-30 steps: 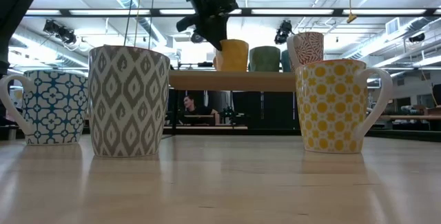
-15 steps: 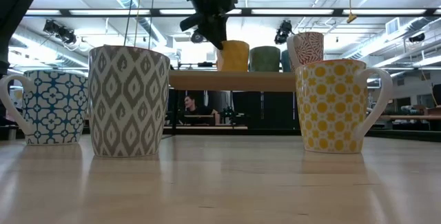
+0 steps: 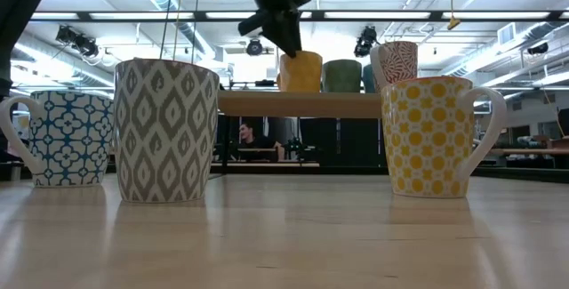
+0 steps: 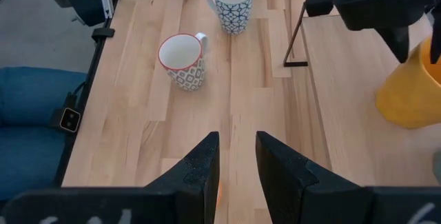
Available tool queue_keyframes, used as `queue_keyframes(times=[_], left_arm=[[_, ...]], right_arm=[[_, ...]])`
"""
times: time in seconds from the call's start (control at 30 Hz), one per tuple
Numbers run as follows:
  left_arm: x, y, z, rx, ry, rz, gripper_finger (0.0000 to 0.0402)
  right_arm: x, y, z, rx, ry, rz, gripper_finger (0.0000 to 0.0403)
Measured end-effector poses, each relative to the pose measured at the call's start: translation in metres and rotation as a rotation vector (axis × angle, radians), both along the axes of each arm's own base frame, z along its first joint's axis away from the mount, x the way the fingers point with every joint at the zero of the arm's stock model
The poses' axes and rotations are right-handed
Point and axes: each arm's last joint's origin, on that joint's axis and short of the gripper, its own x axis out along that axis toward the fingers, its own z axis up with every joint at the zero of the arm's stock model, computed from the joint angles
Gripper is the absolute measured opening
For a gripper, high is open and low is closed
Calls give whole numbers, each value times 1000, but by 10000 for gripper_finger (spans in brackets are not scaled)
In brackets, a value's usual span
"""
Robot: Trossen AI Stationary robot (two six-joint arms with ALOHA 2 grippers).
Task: Place coffee mugs
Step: Put the yellow mug on the shelf
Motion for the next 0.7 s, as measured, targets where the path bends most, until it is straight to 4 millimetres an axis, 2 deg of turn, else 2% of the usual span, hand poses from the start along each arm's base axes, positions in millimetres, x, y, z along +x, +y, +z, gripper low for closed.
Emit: queue_keyframes(times=[0.23,0.57,0.7], left_arm=[[4,-10,1,30,-7,-25,117],[12,-46,1,-18,-19,-121,117],[11,-50,-1,-52,-22,-88,117]], right_arm=[[0,0,0,0,0,0,101],[0,0,0,0,0,0,101],[0,0,0,0,0,0,101]])
